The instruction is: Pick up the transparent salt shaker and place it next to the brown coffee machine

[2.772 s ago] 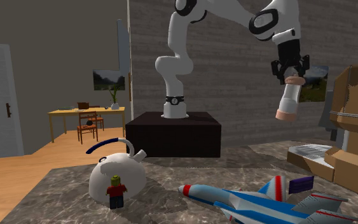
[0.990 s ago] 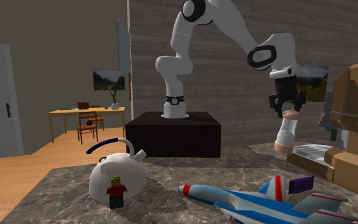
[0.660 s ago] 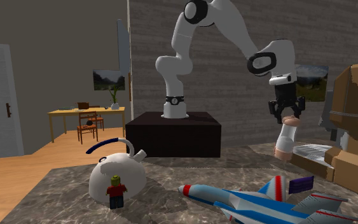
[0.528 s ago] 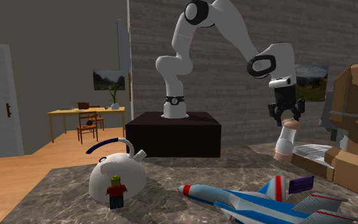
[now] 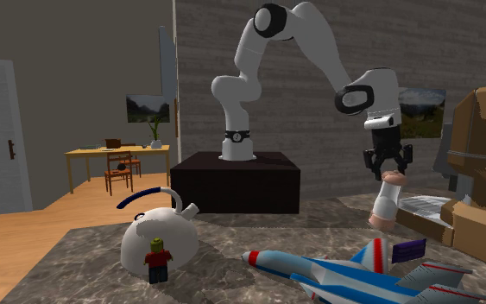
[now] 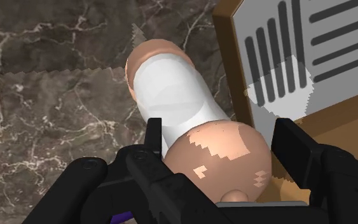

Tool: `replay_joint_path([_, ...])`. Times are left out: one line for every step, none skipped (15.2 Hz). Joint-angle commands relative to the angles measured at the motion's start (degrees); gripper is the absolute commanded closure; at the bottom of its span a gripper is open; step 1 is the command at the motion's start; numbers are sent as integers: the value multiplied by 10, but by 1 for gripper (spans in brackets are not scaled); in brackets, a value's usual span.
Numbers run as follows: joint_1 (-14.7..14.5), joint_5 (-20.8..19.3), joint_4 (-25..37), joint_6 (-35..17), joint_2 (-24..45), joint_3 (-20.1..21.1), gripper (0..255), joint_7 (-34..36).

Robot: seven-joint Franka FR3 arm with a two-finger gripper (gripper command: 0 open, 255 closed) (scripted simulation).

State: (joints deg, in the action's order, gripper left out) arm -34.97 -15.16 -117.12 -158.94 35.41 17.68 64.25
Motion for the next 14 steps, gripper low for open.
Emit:
replay_joint_path([0, 0, 1, -1, 1, -1, 255, 0])
replay_joint_path([0, 0, 1, -1, 1, -1, 255, 0])
replay_joint_path([0, 0, 1, -1, 1, -1, 255, 0])
replay_joint_path([0, 0, 1, -1, 1, -1, 255, 0])
replay_joint_path([0, 0, 1, -1, 1, -1, 255, 0])
replay_joint_path([0, 0, 1, -1, 1, -1, 0, 0])
replay_joint_path([0, 0, 1, -1, 1, -1, 0, 0])
replay_joint_path([0, 0, 1, -1, 1, -1, 0, 0])
replay_joint_path([0, 0, 1, -1, 1, -1, 0, 0])
replay_joint_path([0, 0, 1, -1, 1, -1, 0, 0])
replay_joint_path([0, 0, 1, -1, 1, -1, 0, 0])
replay_joint_path([8, 6, -8, 9, -18, 8, 0, -5])
replay_joint_path([16, 13, -17, 20, -36, 17, 0, -10])
replay_joint_path([25, 21, -24, 31, -55, 26, 0, -15])
